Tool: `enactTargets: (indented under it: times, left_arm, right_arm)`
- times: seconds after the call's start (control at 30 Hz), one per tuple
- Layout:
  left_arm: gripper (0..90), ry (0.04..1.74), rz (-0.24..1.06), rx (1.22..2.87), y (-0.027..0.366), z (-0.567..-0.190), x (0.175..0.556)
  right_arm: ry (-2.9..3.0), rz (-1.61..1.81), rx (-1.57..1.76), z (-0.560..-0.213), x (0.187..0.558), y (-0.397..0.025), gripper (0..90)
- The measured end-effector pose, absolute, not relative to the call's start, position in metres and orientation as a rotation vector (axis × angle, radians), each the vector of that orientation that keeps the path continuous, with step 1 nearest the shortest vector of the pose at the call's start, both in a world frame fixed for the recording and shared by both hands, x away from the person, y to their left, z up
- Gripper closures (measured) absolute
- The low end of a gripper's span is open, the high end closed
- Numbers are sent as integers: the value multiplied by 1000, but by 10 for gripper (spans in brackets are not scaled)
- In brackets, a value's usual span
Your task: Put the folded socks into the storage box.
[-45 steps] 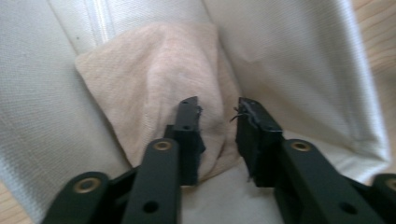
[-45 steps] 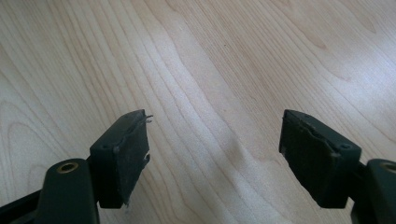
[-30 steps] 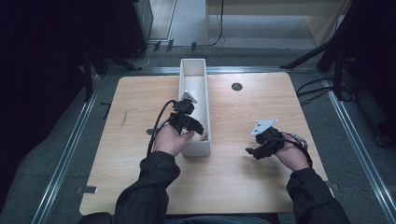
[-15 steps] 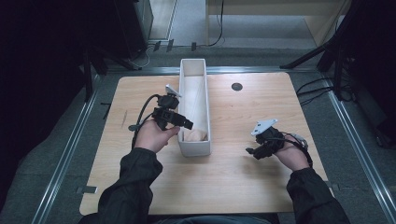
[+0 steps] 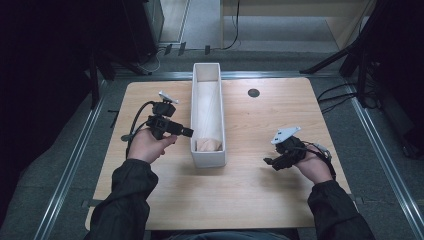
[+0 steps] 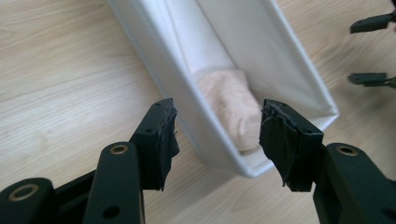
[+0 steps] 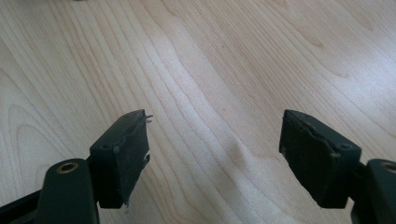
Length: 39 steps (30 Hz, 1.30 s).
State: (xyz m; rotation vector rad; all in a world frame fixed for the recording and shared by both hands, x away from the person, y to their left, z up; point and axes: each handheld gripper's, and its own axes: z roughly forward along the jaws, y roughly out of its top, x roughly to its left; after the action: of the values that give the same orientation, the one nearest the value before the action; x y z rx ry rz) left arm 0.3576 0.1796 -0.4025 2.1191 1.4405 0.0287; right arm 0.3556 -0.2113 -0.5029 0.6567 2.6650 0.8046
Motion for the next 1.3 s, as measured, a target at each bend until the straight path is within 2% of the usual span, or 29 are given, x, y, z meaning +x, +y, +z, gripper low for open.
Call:
enactTargets:
  times: [0.3,0.77,1.0,1.3]
  left_arm:
    - [427,1472,23,2100,203,-422,357]
    - [426,1465,-11,2111,219,-475,363]
    - [404,1439,-7,2052,228,-483,357]
    - [392,1456,-15,2066,237,-491,351]
  right_arm:
    - [2665,806,680,-503,355,-214,243]
    - [2670,799,697,-504,352,-217,243]
    - [2666,797,696,-504,352,-217,243]
    - [2665,803,700,-504,352,-218,242]
